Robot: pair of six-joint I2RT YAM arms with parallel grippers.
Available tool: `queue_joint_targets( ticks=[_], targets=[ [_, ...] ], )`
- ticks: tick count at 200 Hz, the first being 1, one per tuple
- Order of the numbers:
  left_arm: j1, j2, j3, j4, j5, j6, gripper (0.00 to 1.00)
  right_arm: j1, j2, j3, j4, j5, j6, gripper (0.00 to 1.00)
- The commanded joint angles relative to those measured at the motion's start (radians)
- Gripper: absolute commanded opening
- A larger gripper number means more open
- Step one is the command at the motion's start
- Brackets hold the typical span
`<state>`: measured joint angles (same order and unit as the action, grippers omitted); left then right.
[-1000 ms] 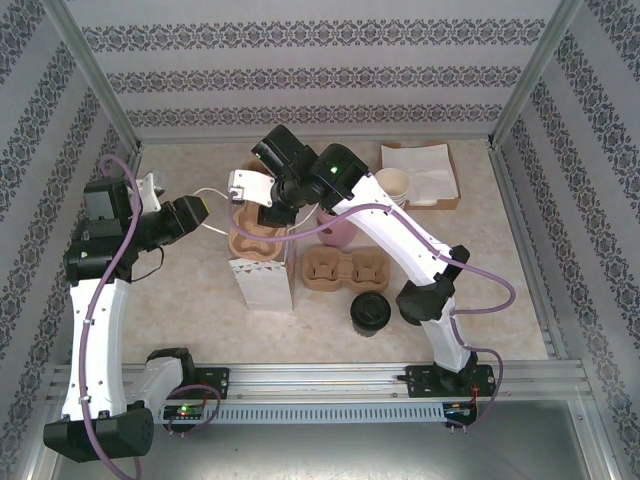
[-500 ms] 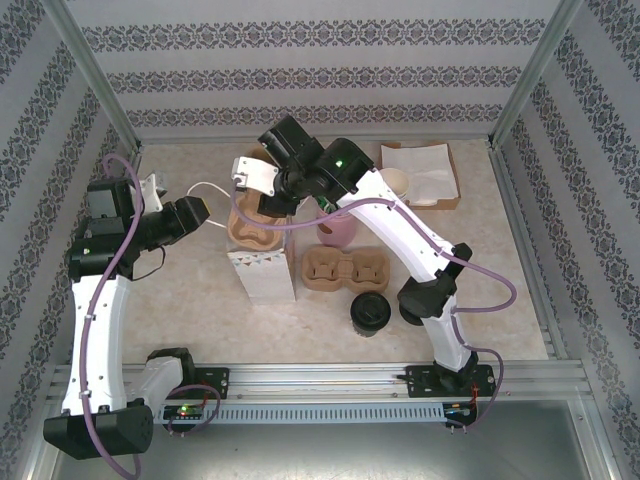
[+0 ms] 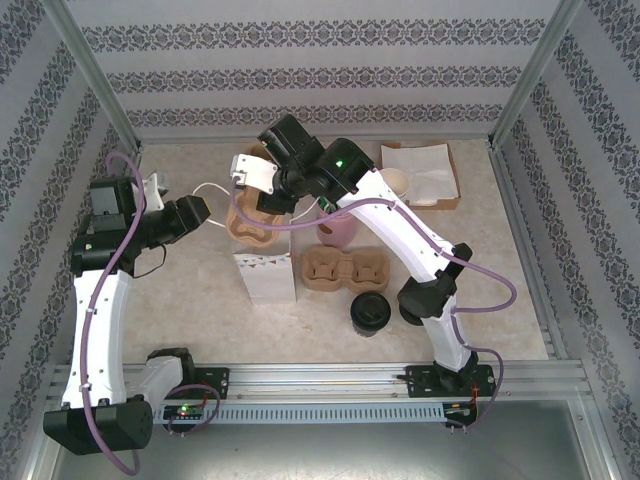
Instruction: Pack the takeout coffee
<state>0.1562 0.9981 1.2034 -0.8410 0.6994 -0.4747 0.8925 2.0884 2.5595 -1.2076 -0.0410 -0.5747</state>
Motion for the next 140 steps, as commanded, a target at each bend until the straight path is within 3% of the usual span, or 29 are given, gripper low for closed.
queue_joint_targets(
  ticks=[1, 140],
  targets=[
    [-0.016, -0.001, -0.003, 0.028, 0.0, 0.006, 0.5, 0.0, 0.015, 0.012, -0.017, 0.053, -0.038, 0.41],
    [-0.026, 0.009, 0.004, 0.045, -0.003, -0.008, 0.5, 0.034, 0.041, 0.005, -0.181, -0.049, -0.082, 0.39]
  ],
)
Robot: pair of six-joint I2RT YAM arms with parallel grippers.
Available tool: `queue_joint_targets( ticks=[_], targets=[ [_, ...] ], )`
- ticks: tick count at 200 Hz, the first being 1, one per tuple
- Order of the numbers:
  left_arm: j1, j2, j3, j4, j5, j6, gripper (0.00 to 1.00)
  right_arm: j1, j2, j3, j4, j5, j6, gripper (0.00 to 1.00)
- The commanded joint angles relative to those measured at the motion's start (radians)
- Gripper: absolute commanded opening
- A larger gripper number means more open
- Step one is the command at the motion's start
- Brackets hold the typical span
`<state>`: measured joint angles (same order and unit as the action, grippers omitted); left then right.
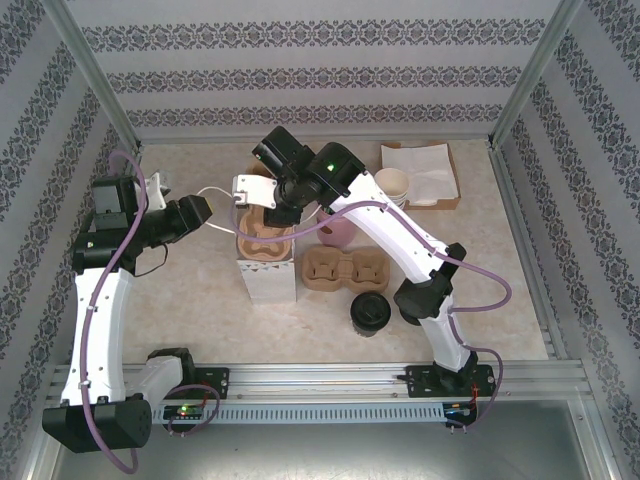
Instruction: Pack the takeout coffee
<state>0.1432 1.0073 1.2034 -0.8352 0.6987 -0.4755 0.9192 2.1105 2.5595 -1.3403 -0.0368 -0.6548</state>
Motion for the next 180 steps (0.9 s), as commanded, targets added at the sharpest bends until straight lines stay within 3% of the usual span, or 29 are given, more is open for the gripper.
queue_joint_targets(
  ticks=[1, 141, 180],
  targets=[
    [-0.013, 0.0, 0.004, 0.041, -0.003, -0.007, 0.5, 0.007, 0.019, 0.005, -0.049, -0.054, -0.002, 0.39],
    [-0.031, 0.023, 0.003, 0.06, -0.012, -0.02, 0.51, -0.011, 0.084, -0.006, -0.115, -0.142, 0.007, 0.39],
    [-0.037, 0.024, -0.002, 0.07, -0.016, -0.028, 0.51, -0.017, 0.082, -0.016, -0.141, -0.114, 0.054, 0.39]
  ],
)
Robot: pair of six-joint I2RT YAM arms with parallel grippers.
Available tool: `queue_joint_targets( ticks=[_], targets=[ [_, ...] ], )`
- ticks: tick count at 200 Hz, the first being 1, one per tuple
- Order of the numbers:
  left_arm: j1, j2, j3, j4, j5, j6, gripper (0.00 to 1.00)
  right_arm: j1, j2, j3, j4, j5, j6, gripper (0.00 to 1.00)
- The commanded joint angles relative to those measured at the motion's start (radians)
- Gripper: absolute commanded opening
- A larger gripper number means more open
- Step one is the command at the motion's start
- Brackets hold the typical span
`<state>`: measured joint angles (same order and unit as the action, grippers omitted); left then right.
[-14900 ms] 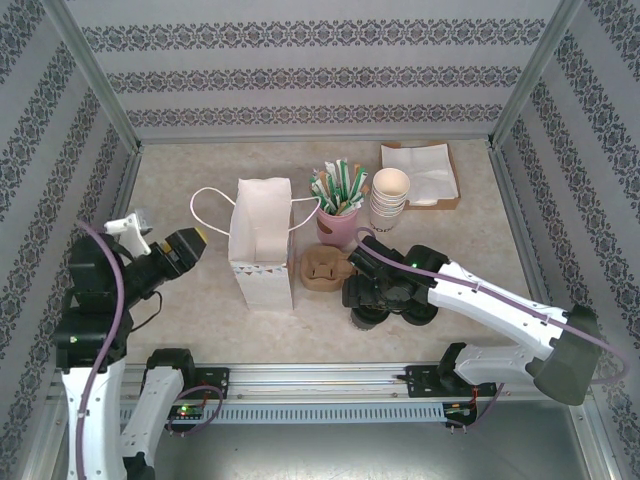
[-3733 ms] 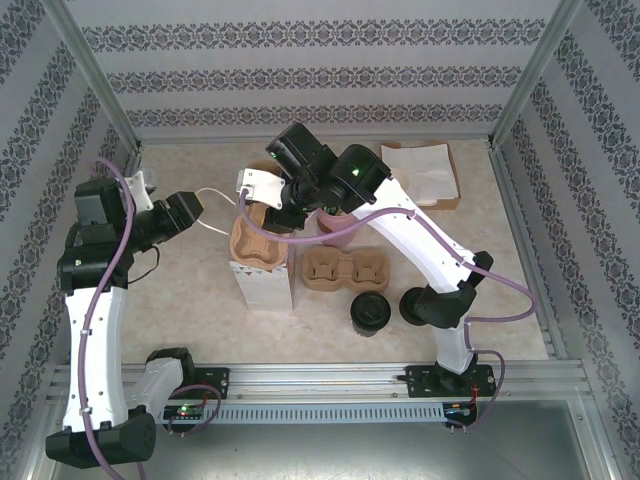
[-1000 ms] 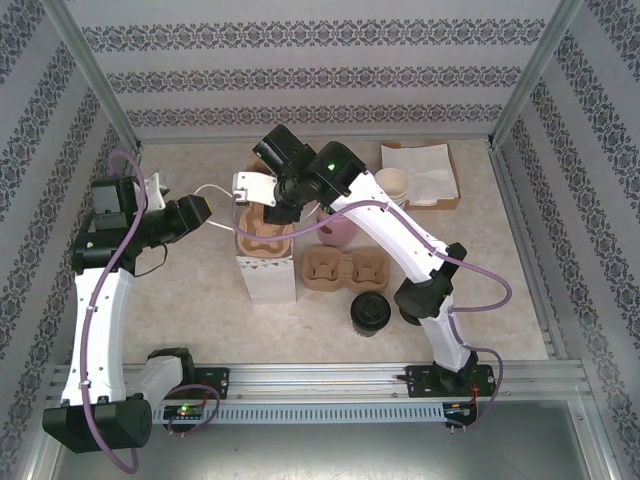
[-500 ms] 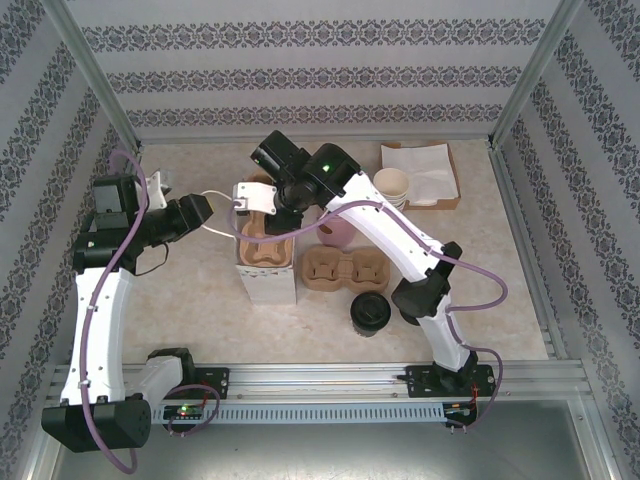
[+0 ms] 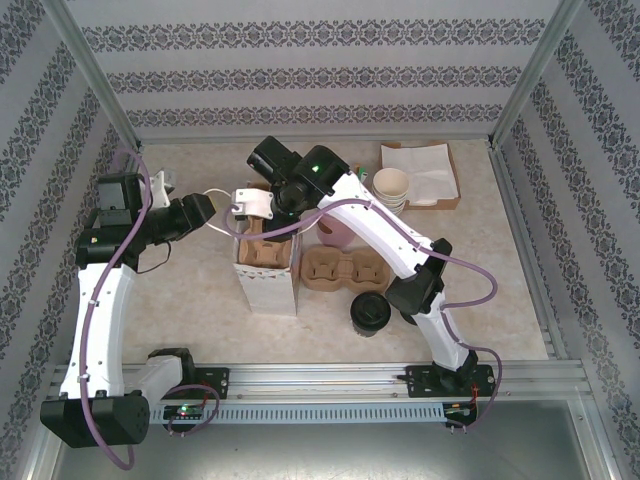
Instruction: Pack the takeout coffee
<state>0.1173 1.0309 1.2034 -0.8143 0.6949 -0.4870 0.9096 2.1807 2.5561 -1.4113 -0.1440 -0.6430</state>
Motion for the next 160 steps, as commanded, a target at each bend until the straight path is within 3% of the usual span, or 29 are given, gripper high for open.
queue_joint_targets(
  ticks=[1, 94, 160],
  targets=[
    [-0.011, 0.0, -0.001, 0.049, -0.012, -0.017, 0.51, -0.008, 0.011, -0.013, -0.07, -0.006, 0.044, 0.39],
    [-0.031, 0.013, -0.019, 0.065, -0.019, -0.021, 0.51, -0.008, 0.016, 0.007, -0.075, -0.012, 0.107, 0.39],
    [-0.041, 0.012, -0.022, 0.066, -0.024, -0.024, 0.51, -0.02, 0.052, 0.014, -0.084, -0.089, 0.127, 0.39]
  ],
)
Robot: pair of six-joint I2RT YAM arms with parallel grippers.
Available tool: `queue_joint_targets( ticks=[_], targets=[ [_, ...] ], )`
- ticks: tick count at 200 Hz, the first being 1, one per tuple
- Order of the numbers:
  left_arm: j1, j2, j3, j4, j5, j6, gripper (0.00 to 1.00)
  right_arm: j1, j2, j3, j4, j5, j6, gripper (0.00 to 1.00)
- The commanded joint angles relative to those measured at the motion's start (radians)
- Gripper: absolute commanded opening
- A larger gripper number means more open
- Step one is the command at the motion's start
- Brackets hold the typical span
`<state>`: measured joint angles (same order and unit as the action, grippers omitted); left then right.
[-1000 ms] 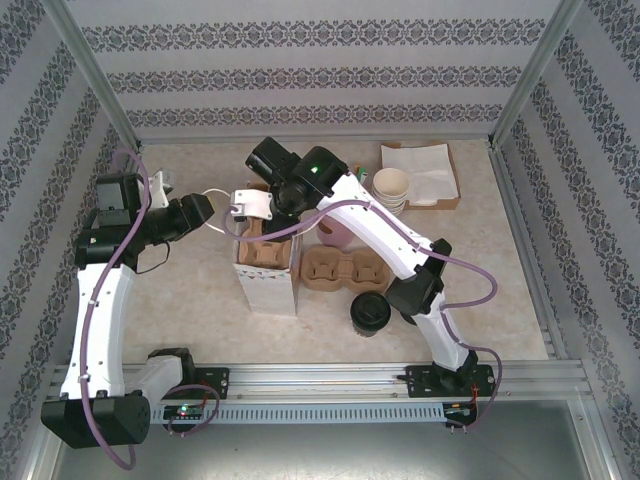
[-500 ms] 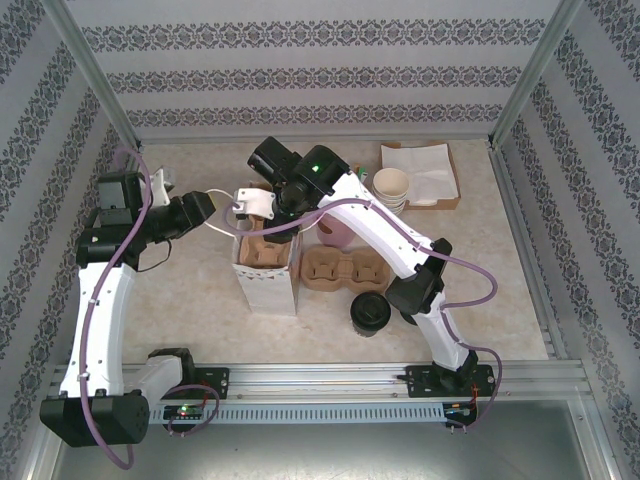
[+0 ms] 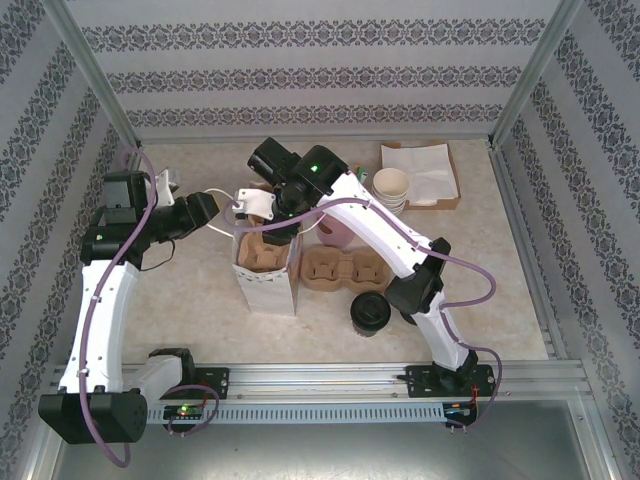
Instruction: Pack the takeout coffee
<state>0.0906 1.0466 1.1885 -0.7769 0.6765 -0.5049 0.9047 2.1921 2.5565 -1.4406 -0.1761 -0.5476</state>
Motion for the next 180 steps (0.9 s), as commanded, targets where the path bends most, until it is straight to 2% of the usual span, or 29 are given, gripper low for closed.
queue_joint_targets(
  ticks=[1, 41, 127, 180],
  targets=[
    [-0.014, -0.004, -0.007, 0.028, -0.006, -0.006, 0.51, -0.015, 0.041, 0.013, -0.056, -0.058, 0.032, 0.39],
    [-0.02, -0.005, -0.011, 0.032, -0.009, -0.009, 0.51, -0.034, 0.053, 0.017, -0.06, -0.115, 0.053, 0.38],
    [-0.028, -0.006, -0.008, 0.033, -0.018, -0.012, 0.51, -0.042, 0.066, 0.016, -0.063, -0.093, 0.046, 0.39],
    [-0.032, -0.003, -0.005, 0.033, -0.022, -0.012, 0.51, -0.041, 0.066, 0.019, -0.048, -0.072, 0.049, 0.45]
  ],
)
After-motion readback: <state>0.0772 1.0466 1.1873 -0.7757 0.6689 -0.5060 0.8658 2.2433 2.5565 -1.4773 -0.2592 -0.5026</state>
